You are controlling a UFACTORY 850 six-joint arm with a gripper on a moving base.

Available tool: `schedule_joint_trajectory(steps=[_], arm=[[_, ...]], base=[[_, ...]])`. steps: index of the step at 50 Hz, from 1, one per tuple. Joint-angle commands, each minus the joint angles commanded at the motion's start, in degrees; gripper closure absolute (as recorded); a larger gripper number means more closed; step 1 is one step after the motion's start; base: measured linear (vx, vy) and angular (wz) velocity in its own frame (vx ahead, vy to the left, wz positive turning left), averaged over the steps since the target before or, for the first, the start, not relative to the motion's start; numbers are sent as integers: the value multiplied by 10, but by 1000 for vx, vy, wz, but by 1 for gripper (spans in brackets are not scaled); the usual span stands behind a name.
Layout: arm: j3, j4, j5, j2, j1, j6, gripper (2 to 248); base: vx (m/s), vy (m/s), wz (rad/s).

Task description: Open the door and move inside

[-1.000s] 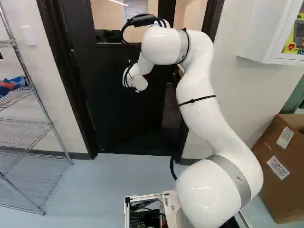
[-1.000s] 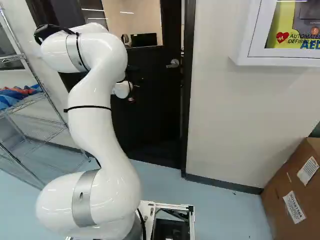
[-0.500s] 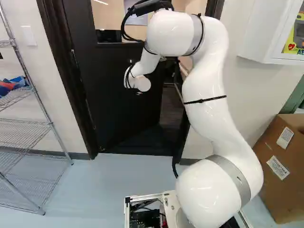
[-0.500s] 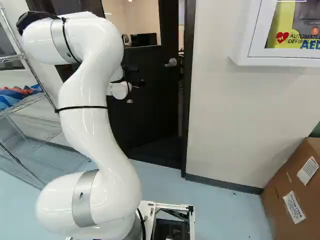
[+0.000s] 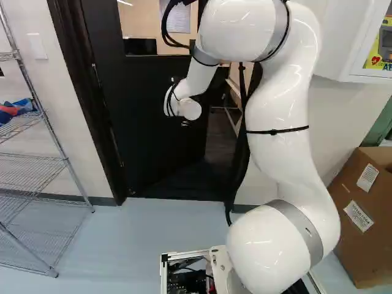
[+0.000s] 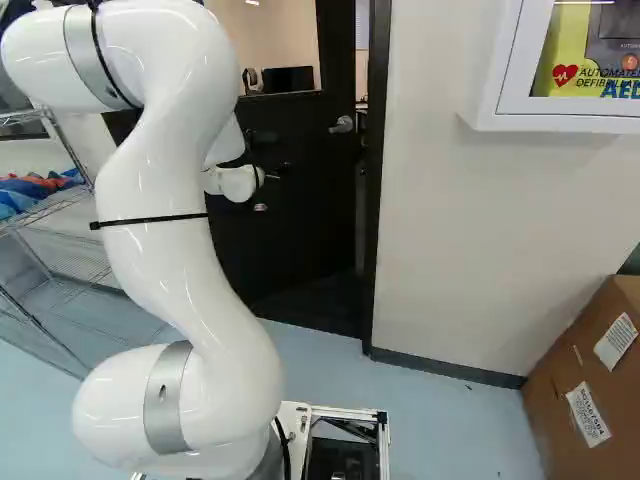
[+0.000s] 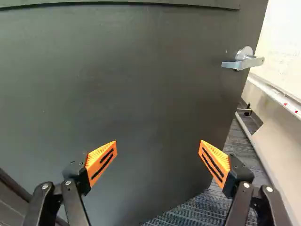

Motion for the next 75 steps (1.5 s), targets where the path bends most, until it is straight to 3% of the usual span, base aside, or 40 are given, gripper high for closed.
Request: schedule_joint_trajectory(steps=[43,75], arm=[[149,-137,0,123,-24,0,3],[247,-147,0,211,-53,0,3]], base=[[0,0,0],[0,0,0]])
